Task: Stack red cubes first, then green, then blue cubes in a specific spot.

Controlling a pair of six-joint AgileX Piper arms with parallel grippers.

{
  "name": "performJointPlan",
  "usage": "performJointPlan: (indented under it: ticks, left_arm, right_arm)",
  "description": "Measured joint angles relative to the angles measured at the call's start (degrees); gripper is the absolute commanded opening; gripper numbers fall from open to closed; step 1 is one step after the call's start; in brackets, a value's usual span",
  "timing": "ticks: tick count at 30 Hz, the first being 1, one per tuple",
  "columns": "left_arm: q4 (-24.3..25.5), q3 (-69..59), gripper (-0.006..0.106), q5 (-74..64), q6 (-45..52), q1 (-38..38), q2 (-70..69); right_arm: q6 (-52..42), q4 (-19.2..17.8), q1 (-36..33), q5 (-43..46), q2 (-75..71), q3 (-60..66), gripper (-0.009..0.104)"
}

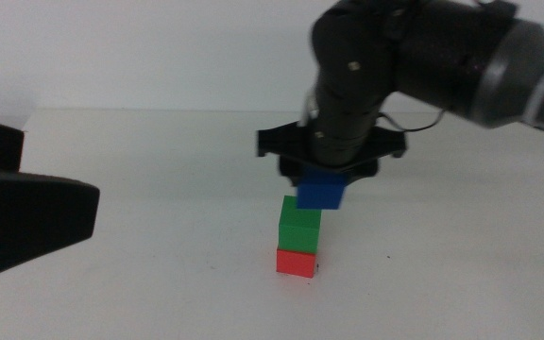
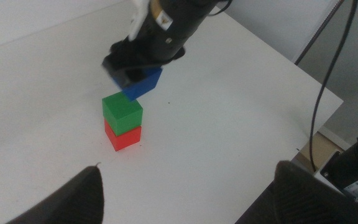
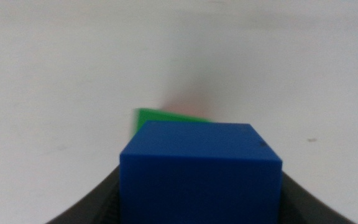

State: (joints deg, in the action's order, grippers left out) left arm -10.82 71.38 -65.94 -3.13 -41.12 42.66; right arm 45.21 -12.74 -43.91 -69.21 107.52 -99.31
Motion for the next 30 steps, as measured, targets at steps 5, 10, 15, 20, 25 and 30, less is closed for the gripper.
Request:
performJointPlan:
  ticks: [5,10,15,20,25,30]
  left_arm:
    - [0.0,0.0,0.094,0.2,0.0,0.0,0.0]
    - [0.0,0.0,0.094,0.3,0.0,0.0,0.0]
    - [0.2,0.0,0.094,0.3,0.0,0.0,0.0]
    - [0.2,0.0,0.094,0.3,0.0,0.0,0.0]
    - [0.2,0.0,0.094,0.4,0.0,0.0,0.0]
    - [0.2,0.0,0.094,0.4,0.0,0.0,0.0]
  right_arm:
    - [1.9,0.7,-2.0,-0.1,3.1,-2.3,0.030]
    - [4.0,0.4,-2.9,-0.3,4.9,-2.6,0.030]
    - [6.2,-1.8,-3.0,-0.3,5.8,-2.6,0.030]
    - [7.0,-2.7,-3.0,-0.3,6.4,-2.6,0.030]
    - [7.7,-2.8,-3.0,-0.3,6.9,-2.7,0.041]
    - [8.4,-3.2,-3.0,-0.3,7.4,-2.8,0.067]
